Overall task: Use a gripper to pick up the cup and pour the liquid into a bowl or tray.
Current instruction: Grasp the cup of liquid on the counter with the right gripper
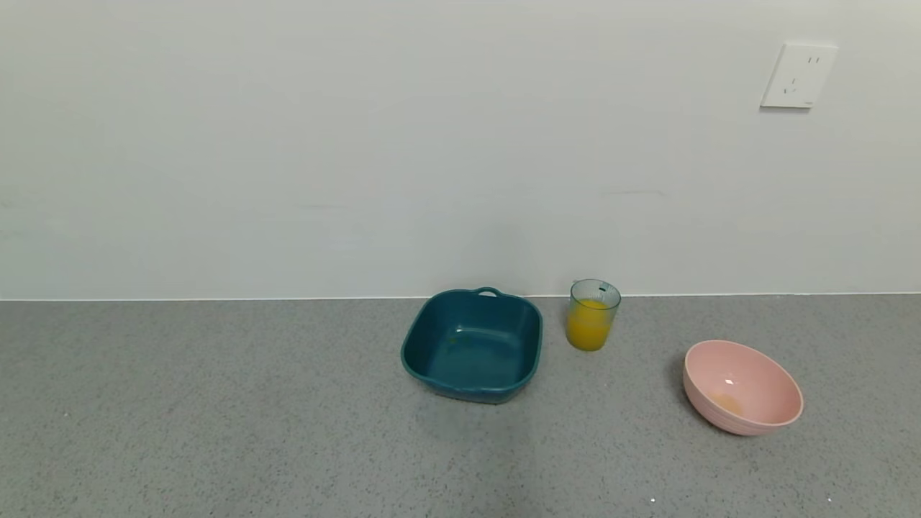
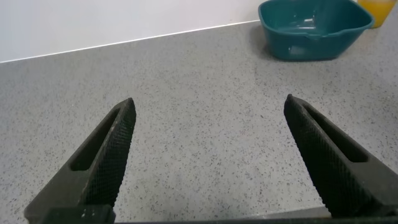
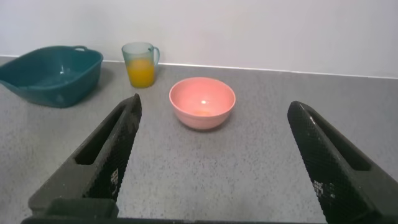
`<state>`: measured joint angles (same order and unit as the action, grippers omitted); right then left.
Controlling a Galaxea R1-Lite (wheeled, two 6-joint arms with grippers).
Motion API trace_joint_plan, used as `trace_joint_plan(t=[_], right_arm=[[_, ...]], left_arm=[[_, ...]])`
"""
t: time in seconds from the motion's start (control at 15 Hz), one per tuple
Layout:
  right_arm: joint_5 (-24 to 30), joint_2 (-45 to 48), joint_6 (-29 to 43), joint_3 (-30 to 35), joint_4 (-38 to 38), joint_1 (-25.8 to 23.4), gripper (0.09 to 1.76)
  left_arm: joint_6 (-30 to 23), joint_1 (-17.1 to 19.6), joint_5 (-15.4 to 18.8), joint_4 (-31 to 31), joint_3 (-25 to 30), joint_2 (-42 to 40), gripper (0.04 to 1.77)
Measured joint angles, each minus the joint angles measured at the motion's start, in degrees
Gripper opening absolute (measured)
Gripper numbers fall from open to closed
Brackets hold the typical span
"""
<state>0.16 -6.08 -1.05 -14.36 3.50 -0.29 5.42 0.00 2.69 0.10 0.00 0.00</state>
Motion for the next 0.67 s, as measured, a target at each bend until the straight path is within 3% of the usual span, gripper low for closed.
trace_joint_plan(t=[0.67], right_arm=[[-0.11,-33.55,-0.21,-20.29,-1.63,0.05,1.71]], left_arm=[[0.00,0.00,-0.02,-0.02,0.00,0.00,1.72]])
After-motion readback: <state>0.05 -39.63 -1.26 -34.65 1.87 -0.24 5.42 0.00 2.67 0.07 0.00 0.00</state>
